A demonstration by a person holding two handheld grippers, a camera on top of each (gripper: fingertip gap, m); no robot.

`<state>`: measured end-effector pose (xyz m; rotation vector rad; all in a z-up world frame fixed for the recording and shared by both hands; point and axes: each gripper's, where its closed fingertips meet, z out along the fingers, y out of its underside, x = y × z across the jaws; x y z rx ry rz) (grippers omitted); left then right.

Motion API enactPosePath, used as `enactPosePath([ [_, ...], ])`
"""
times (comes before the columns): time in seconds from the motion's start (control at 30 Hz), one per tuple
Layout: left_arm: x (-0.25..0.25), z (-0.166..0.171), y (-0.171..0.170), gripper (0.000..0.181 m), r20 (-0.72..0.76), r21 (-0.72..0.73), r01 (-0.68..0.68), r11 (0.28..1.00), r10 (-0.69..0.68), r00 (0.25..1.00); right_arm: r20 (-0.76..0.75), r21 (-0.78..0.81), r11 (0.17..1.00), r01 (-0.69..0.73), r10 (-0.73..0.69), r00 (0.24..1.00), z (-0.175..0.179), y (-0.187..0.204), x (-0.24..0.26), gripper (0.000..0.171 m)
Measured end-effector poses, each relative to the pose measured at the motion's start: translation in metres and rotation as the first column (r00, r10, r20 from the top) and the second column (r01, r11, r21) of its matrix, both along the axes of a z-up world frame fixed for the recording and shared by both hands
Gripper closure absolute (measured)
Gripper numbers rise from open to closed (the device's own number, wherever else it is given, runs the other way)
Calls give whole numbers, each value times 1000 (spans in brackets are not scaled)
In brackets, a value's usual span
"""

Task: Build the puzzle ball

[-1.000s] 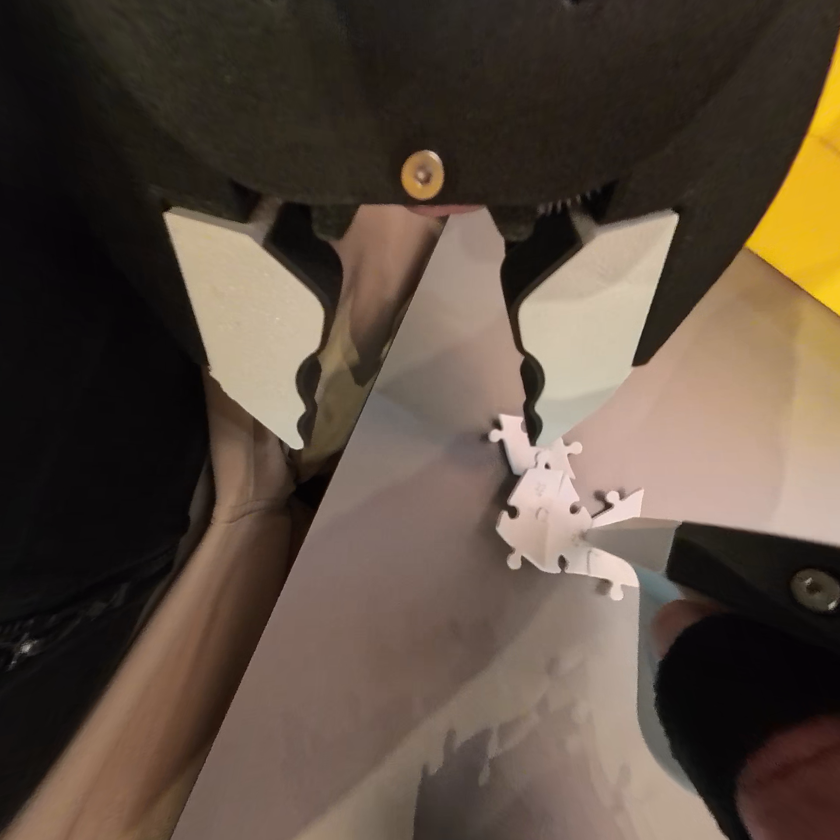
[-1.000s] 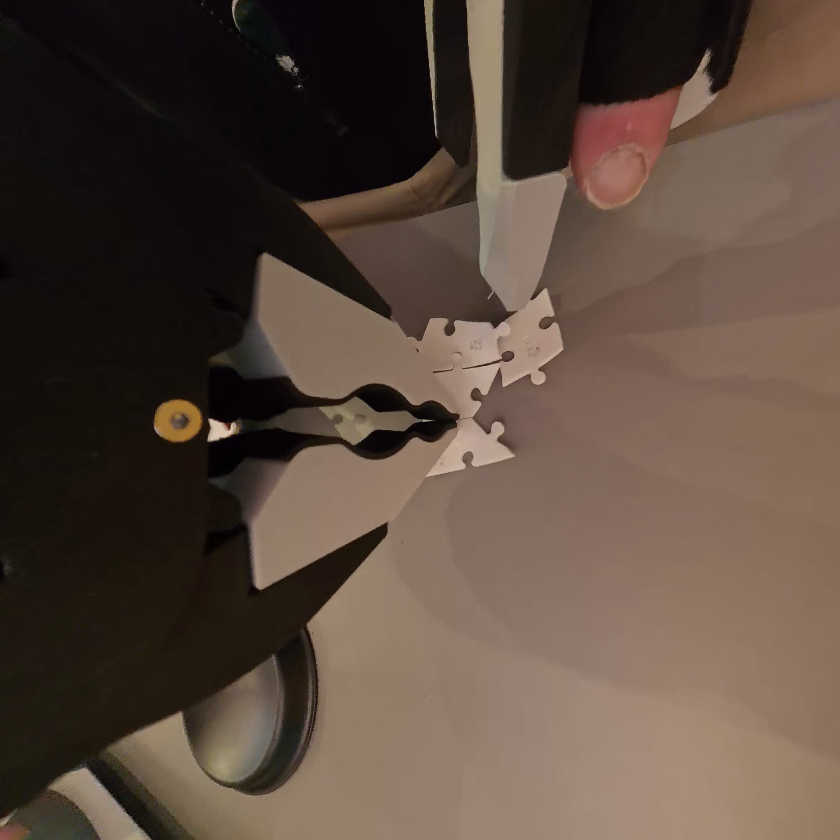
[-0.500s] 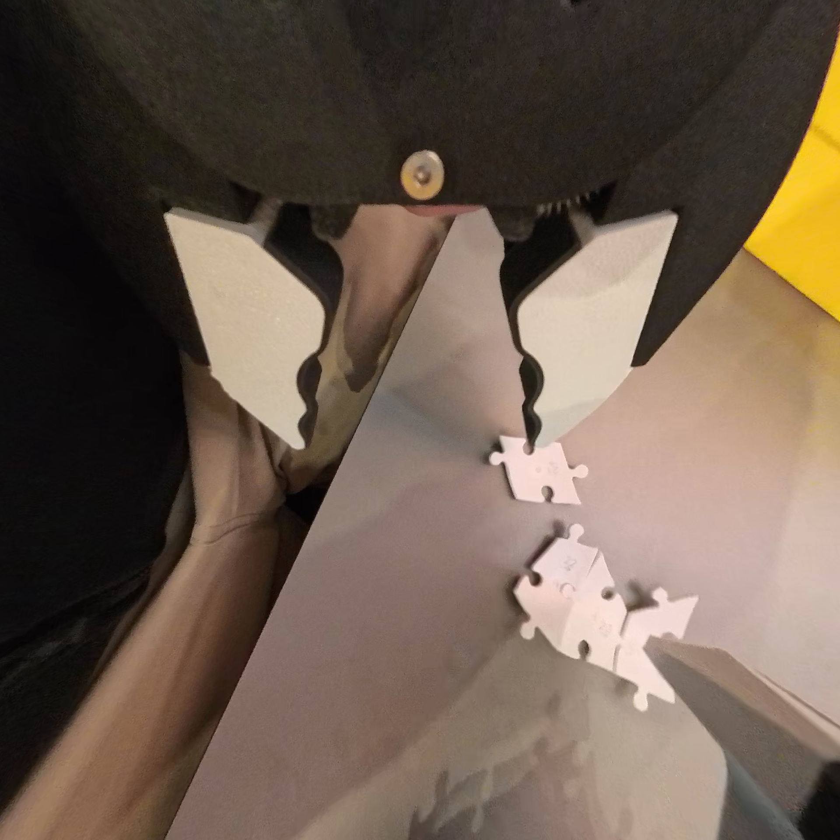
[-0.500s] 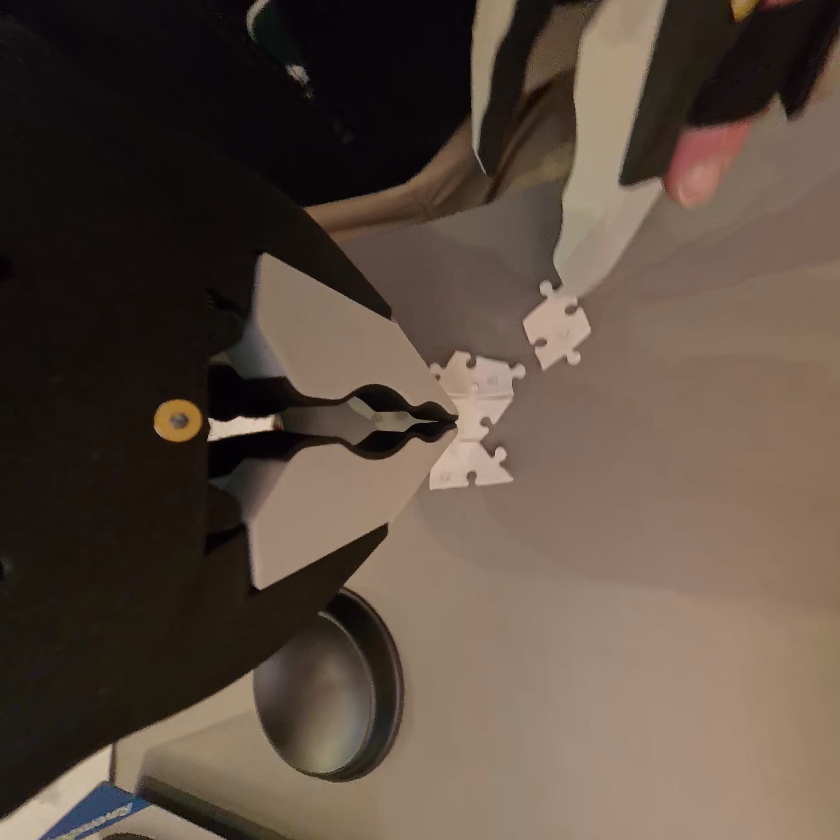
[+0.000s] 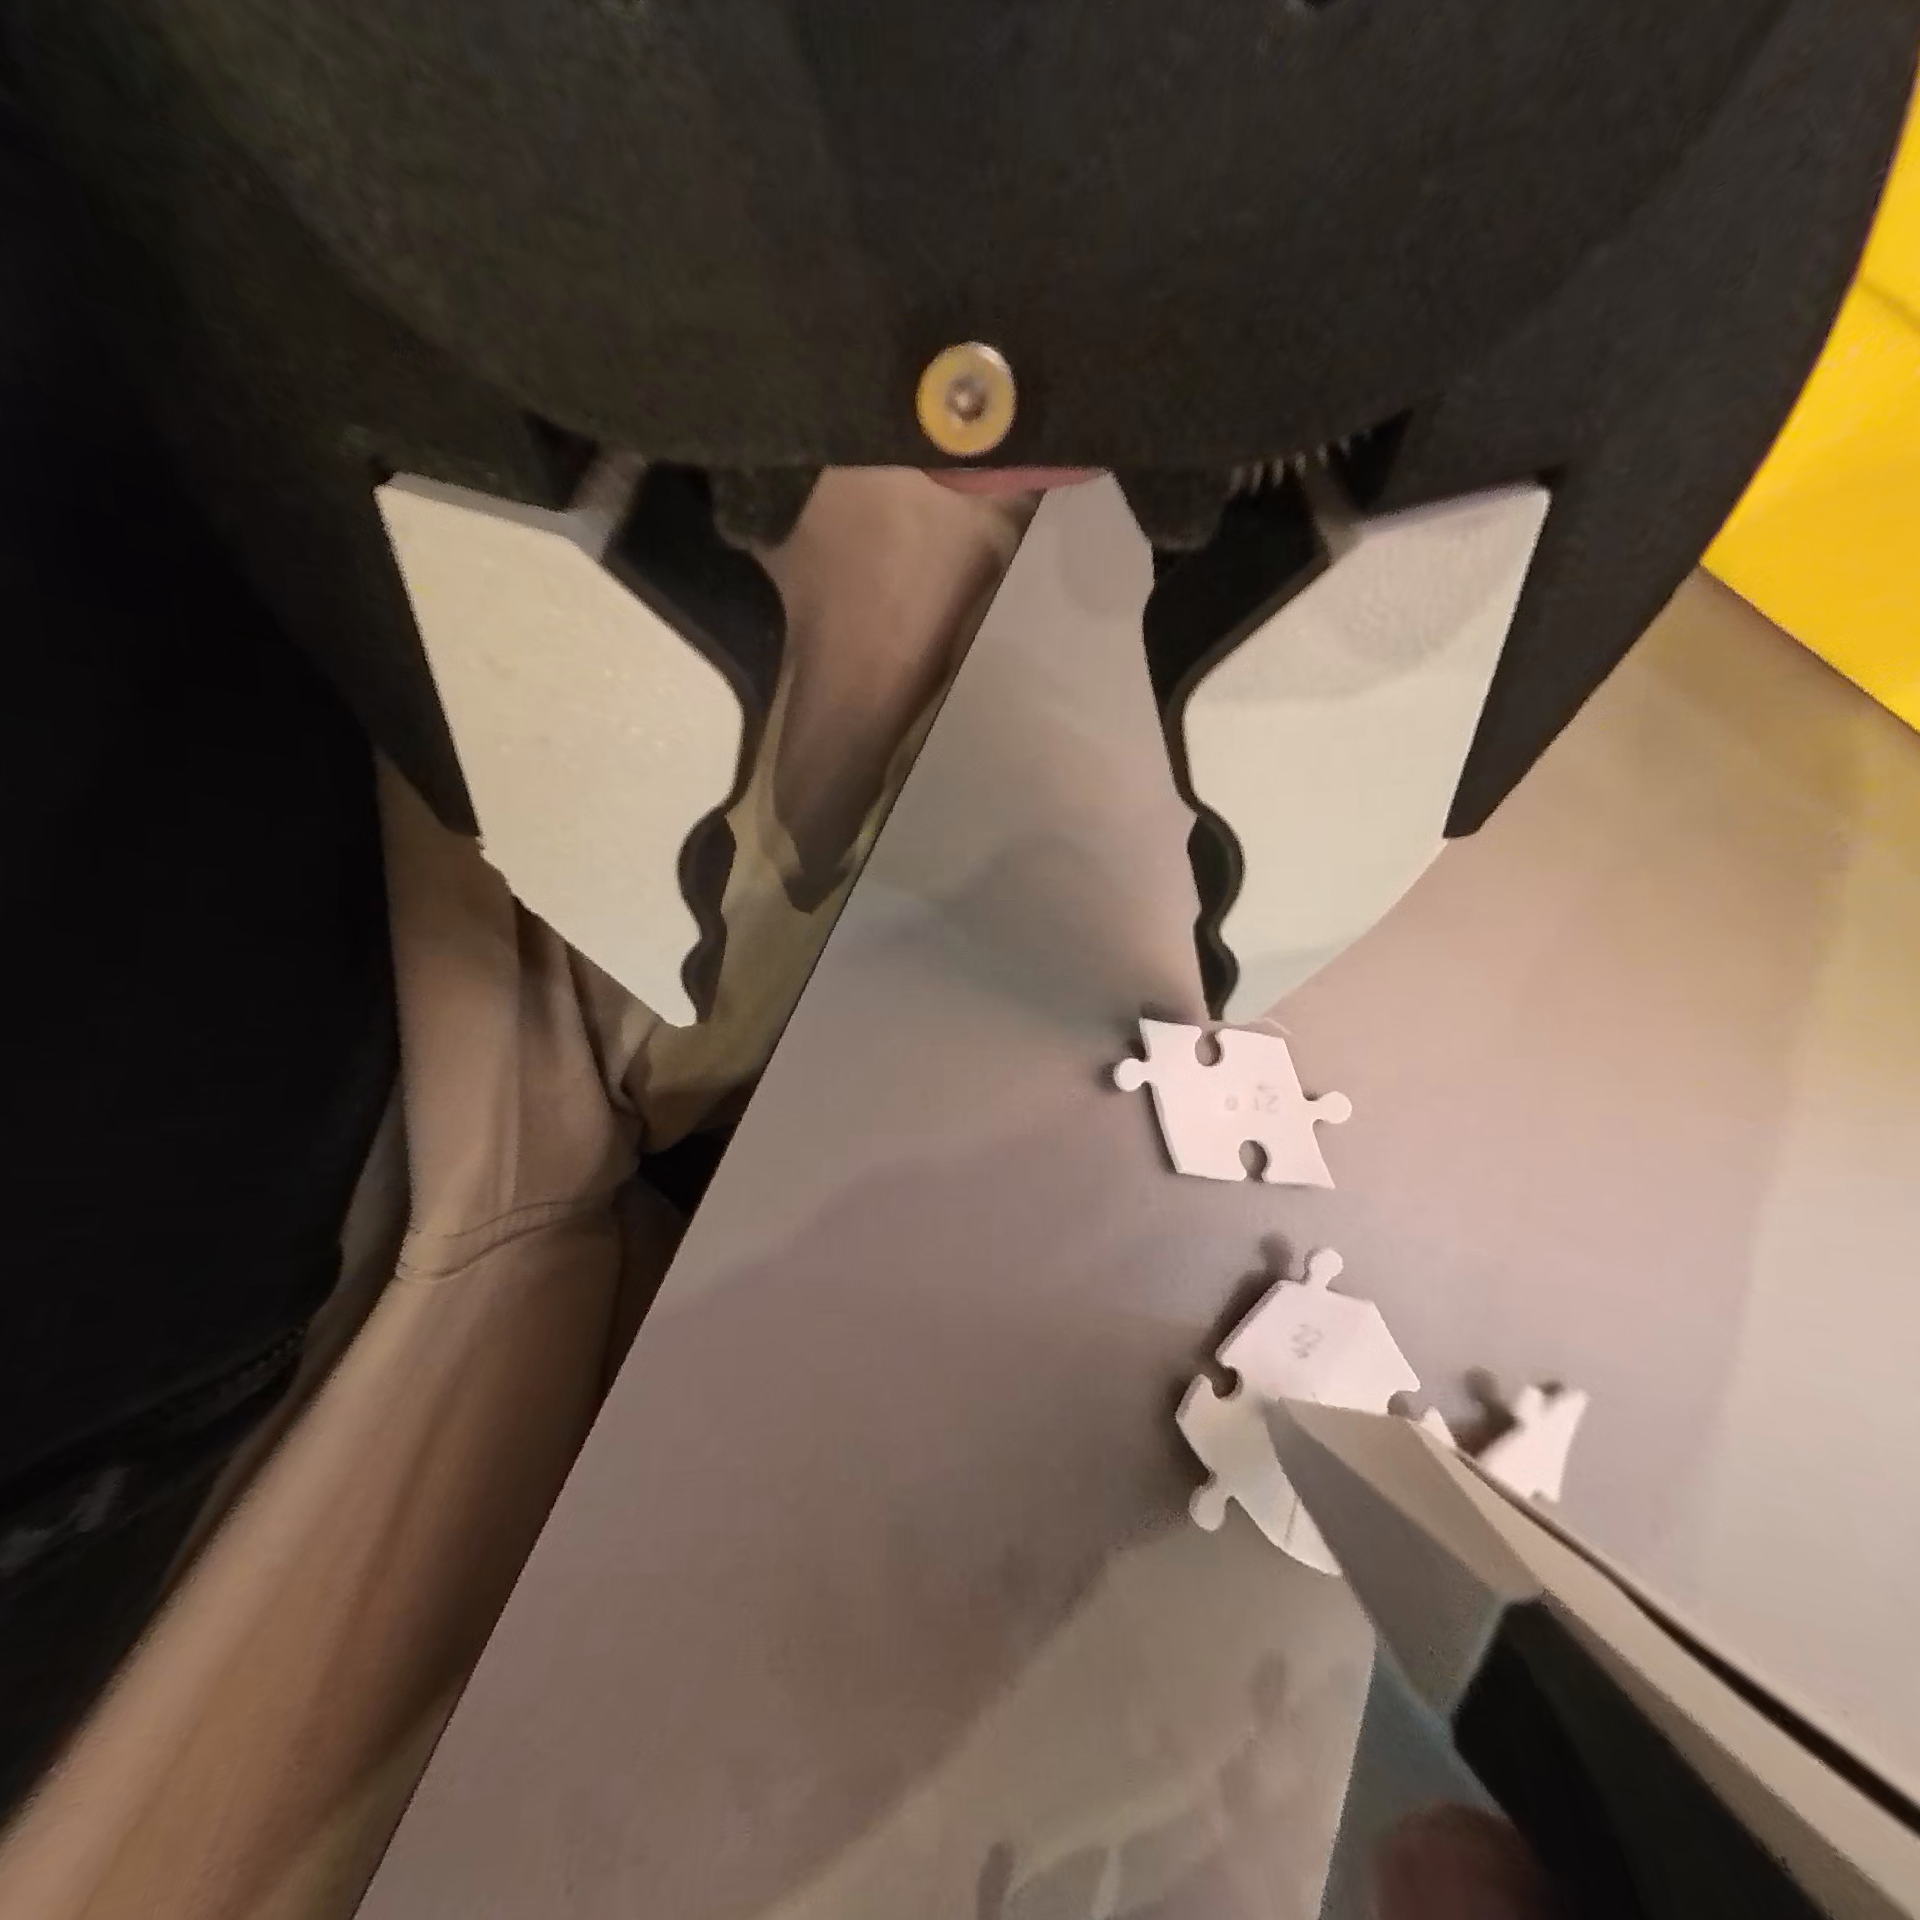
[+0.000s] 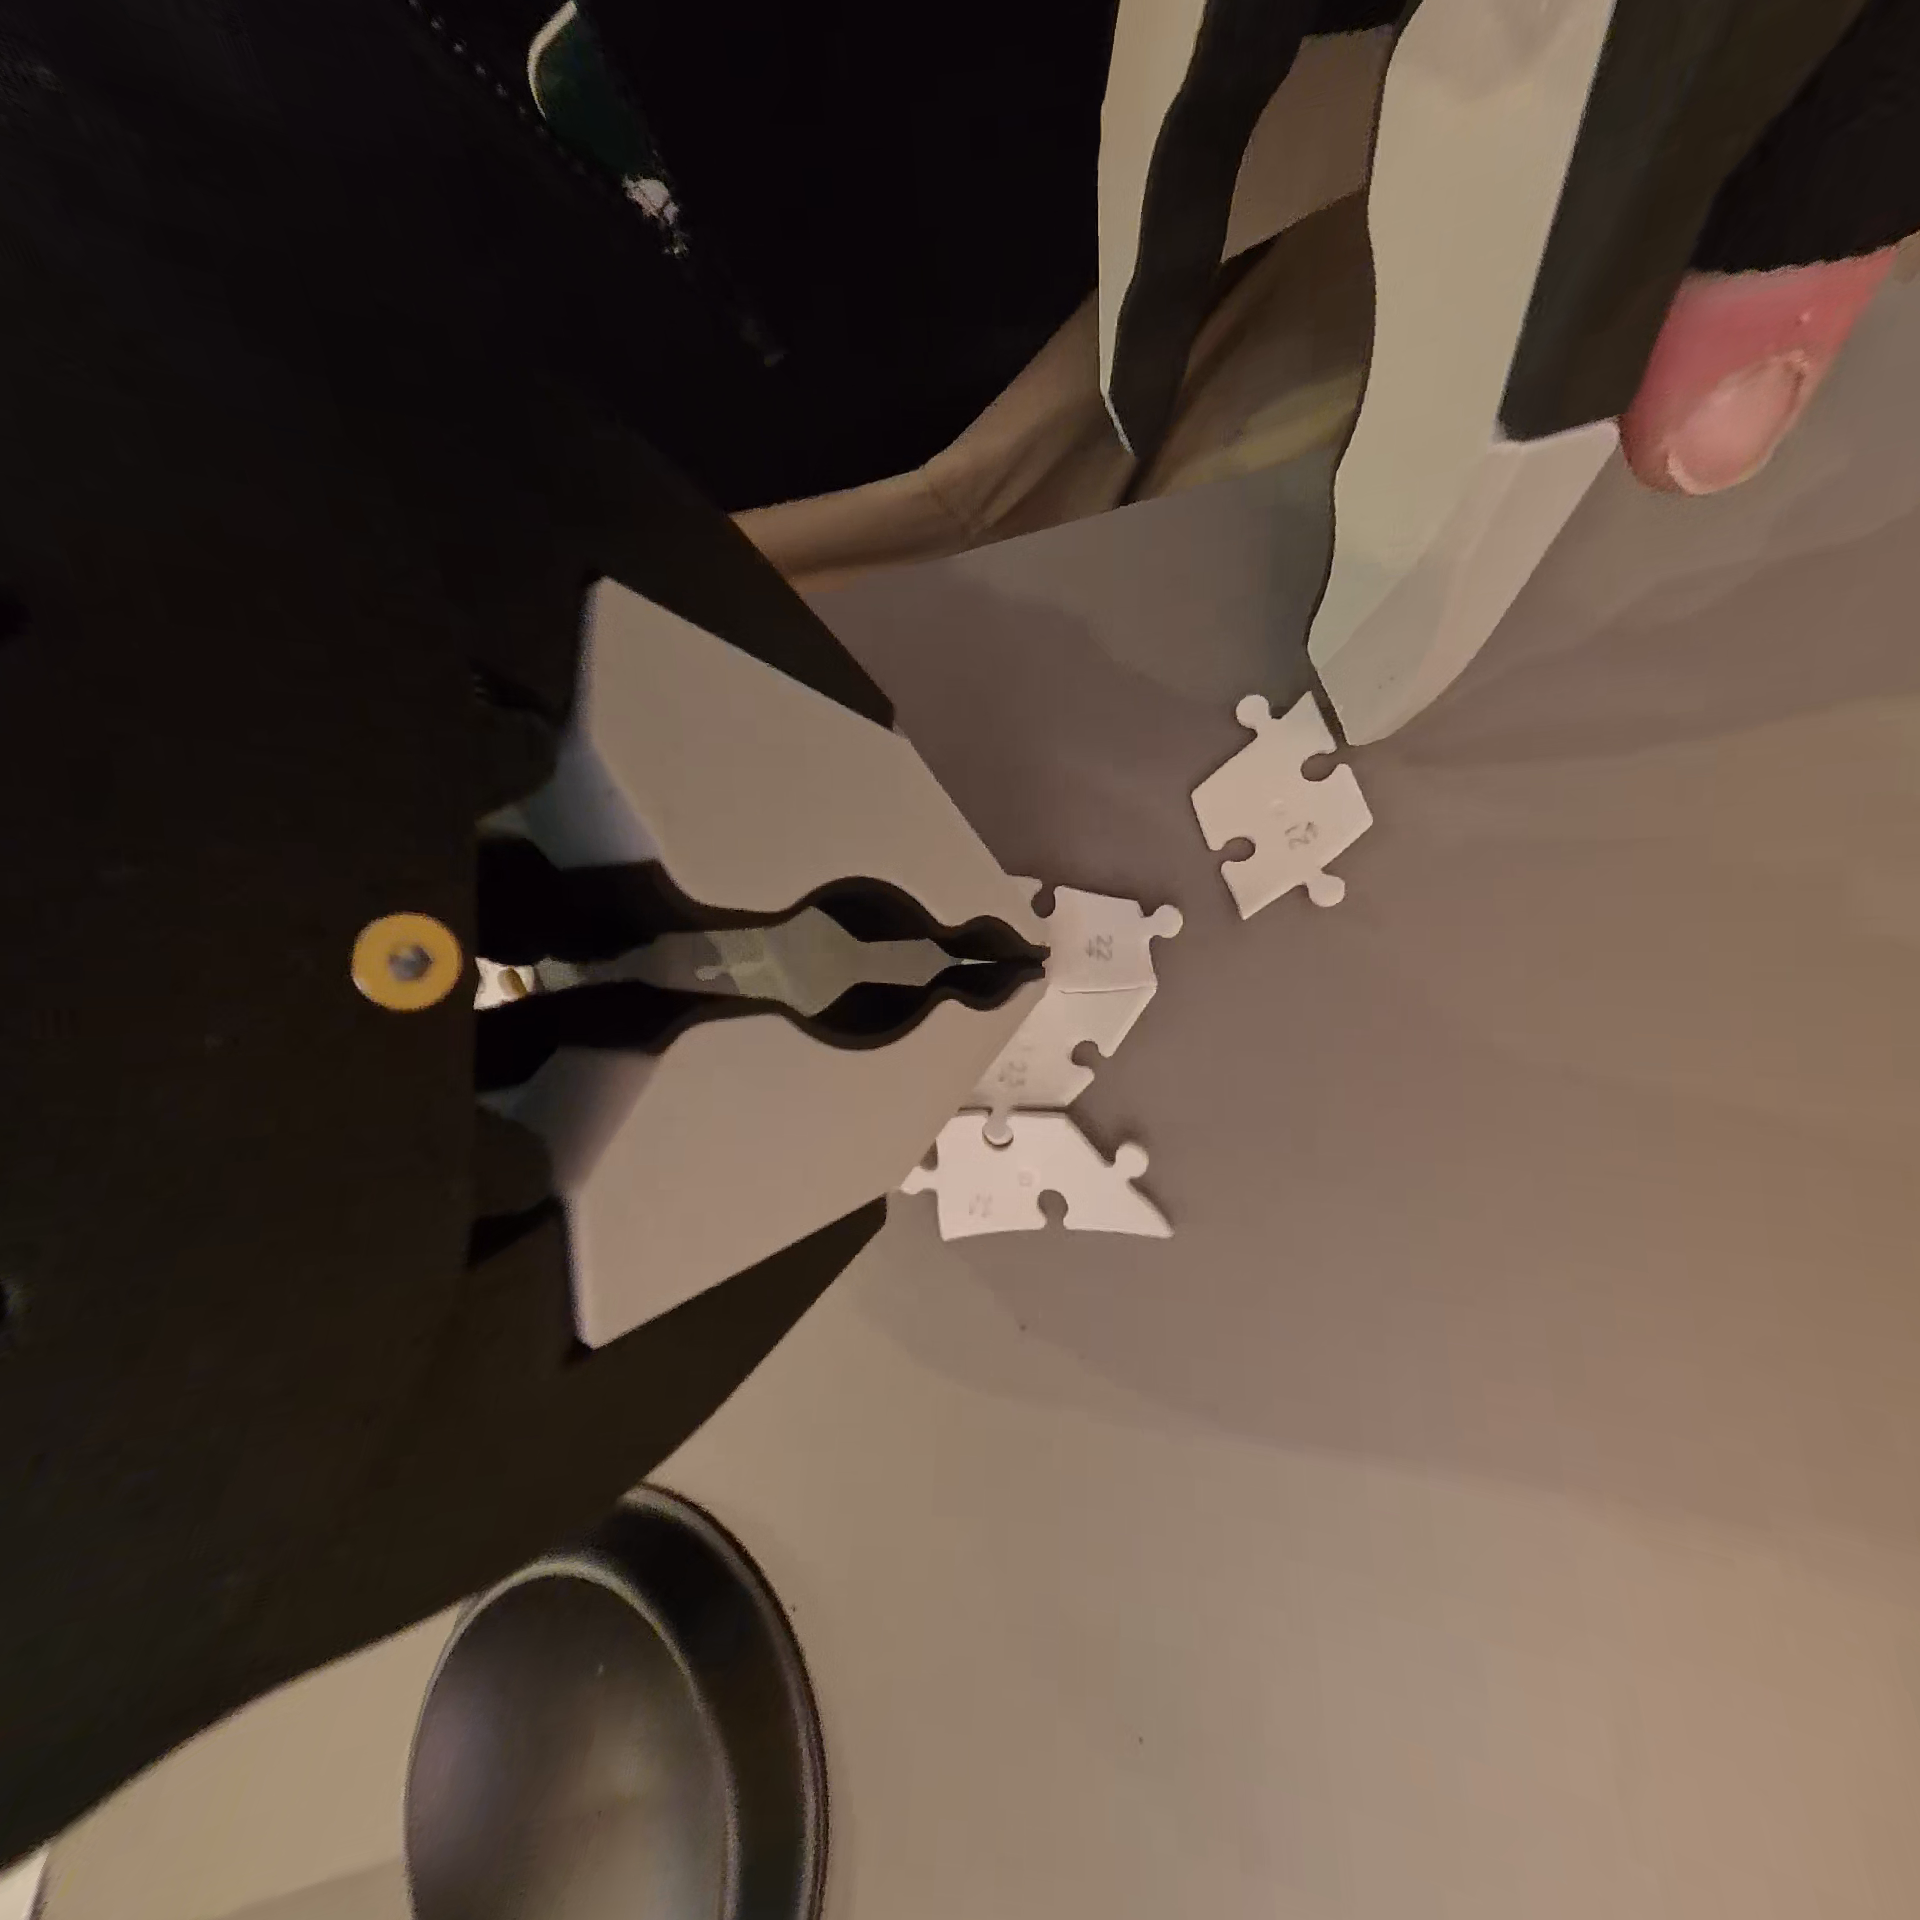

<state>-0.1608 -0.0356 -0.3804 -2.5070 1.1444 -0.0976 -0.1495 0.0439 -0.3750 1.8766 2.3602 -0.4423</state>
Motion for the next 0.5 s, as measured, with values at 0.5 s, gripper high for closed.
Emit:
enactPosePath([
  [0.5, 13, 8, 1, 95, 45, 14, 19, 1000, -19, 999, -104, 37, 993, 115, -111, 988, 24, 48, -2, 171],
])
